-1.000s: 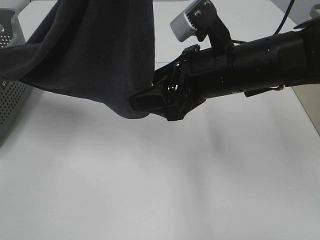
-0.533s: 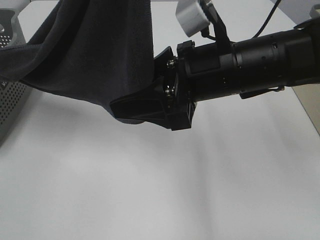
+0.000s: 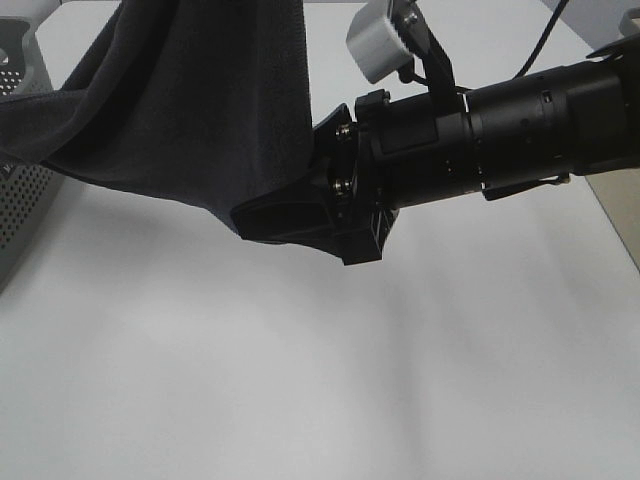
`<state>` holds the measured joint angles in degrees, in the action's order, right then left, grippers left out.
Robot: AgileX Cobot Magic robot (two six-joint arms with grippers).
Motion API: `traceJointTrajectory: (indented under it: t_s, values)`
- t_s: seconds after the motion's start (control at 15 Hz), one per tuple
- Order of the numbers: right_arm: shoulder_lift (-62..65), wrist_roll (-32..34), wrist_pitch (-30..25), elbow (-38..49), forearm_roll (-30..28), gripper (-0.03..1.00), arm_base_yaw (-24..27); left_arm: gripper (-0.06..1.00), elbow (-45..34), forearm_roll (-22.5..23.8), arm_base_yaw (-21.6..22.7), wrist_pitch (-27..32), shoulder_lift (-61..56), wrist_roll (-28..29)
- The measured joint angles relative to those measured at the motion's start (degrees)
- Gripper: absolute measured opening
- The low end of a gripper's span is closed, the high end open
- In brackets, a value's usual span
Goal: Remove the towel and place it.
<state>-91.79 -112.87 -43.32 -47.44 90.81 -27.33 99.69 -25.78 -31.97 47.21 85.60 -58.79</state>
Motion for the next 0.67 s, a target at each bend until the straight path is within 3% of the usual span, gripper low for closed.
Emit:
traceJointTrajectory:
  t_s: [0.33, 0.47, 0.6, 0.67]
  values:
    - [0.0, 2.2, 4.0, 0.0, 2.6, 0.36, 0.0, 0.0, 0.0, 0.5, 0.0, -0.5, 0.0, 0.4]
    - [0.0, 2.2, 4.1, 0.0, 4.0, 0.15, 0.0, 0.0, 0.0, 0.6, 0.0, -0.6, 0.0, 0.4]
    - [0.0, 2.6, 4.1, 0.0, 4.1, 0.01, 0.0, 0.0, 0.0, 0.6, 0.0, -0.6, 0.0, 0.4]
    - [0.0, 2.8, 4.1, 0.0, 4.6, 0.01, 0.0, 0.0, 0.0, 0.6, 0.0, -0.6, 0.0, 0.4]
